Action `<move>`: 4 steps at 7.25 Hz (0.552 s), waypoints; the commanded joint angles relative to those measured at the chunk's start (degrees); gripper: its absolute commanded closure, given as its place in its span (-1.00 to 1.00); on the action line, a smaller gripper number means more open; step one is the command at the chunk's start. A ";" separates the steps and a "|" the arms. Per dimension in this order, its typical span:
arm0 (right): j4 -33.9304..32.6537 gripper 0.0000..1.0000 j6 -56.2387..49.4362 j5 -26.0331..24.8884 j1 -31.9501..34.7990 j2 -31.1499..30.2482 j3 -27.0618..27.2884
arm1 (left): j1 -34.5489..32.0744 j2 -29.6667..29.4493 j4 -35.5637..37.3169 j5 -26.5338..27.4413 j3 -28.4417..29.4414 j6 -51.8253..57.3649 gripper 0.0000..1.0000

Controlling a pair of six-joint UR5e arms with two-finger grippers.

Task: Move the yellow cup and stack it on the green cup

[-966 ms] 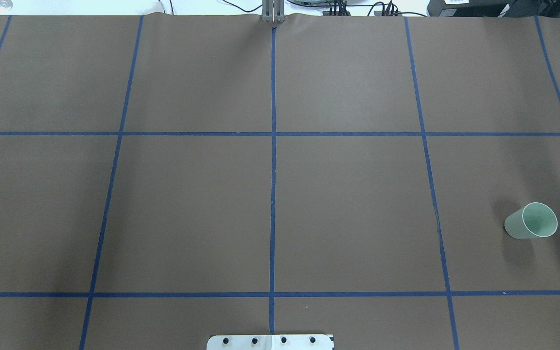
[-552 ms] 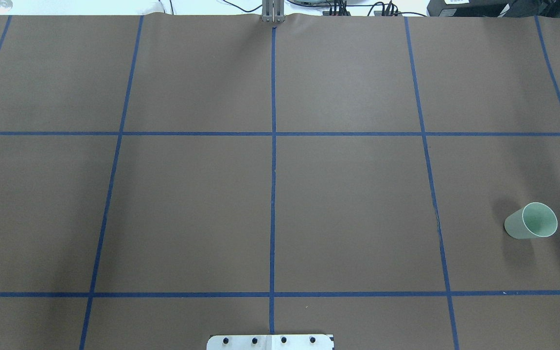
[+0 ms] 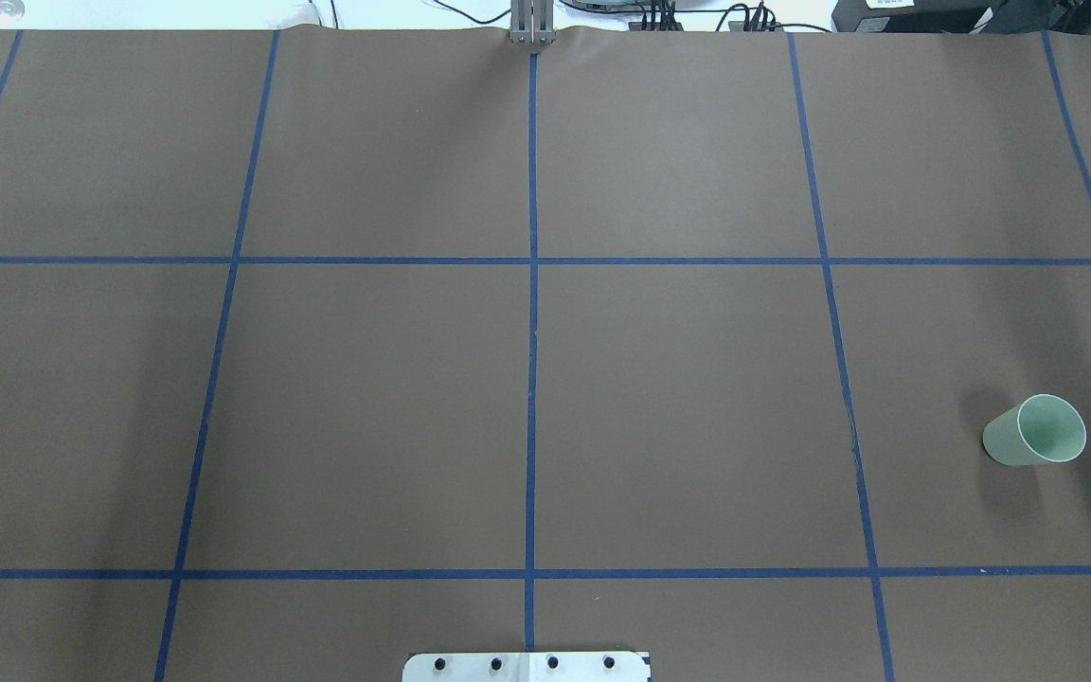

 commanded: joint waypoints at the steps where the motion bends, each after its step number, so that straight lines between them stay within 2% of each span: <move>1: 0.00 -1.00 0.12 0.55 -0.07 -0.25 -0.01 | 2.14 -0.05 -5.64 -0.82 0.48 -21.60 -1.00; 2: 0.26 -1.00 0.64 0.72 -1.11 -0.25 -0.01 | 4.07 -0.14 -8.47 -0.73 0.48 -34.00 -1.00; 4: 0.79 -1.00 2.92 0.82 -3.74 0.27 0.51 | 12.38 1.25 -13.75 12.57 0.48 -54.24 -1.00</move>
